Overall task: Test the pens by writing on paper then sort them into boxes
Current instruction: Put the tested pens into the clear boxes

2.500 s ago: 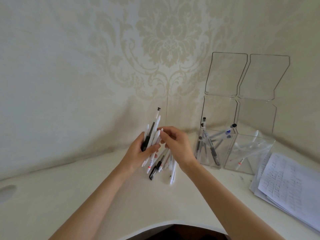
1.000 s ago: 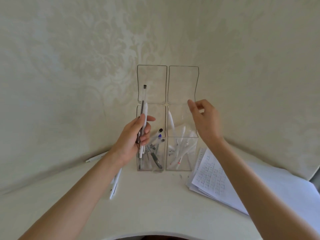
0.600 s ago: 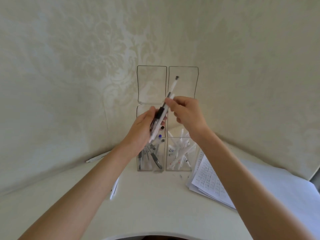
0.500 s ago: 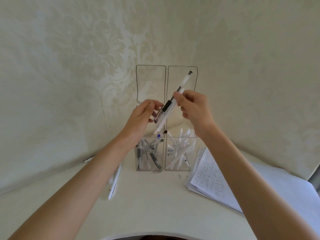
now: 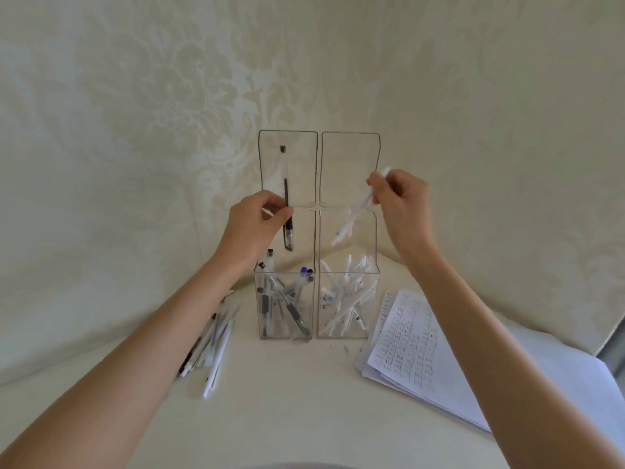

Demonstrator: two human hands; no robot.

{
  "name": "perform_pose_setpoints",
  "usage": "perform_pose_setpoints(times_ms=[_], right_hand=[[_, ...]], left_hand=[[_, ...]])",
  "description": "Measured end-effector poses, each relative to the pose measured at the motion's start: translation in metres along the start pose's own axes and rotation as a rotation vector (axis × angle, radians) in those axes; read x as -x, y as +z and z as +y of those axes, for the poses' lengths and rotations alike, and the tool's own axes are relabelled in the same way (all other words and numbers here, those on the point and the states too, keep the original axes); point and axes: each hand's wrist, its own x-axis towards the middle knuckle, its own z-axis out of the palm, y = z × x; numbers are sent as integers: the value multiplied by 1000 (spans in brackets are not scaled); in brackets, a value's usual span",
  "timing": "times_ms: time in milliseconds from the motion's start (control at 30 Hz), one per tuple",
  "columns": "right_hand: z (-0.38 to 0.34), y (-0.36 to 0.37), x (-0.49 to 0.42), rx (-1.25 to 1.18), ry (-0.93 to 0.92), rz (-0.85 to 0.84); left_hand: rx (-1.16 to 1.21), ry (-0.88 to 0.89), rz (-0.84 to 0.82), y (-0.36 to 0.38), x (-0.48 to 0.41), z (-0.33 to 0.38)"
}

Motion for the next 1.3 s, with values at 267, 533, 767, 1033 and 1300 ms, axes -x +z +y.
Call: perform_pose_setpoints(times_ms=[267,533,767,1033,1300], right_hand=[[2,9,38,242,55,-184],[13,93,138,242,74,-825],[35,171,182,420,252,-738],[37,183,179,13,567,-609],[37,179,174,-596,945,-588]], left_hand=[[-34,-110,-48,-34,34,-27],[-221,-452,-193,-81,93,-144],[-301,-317,-298,-62,101,-172],[-381,-510,-520,-59,87,-174],[-201,-504,-469,-51,100,-160]])
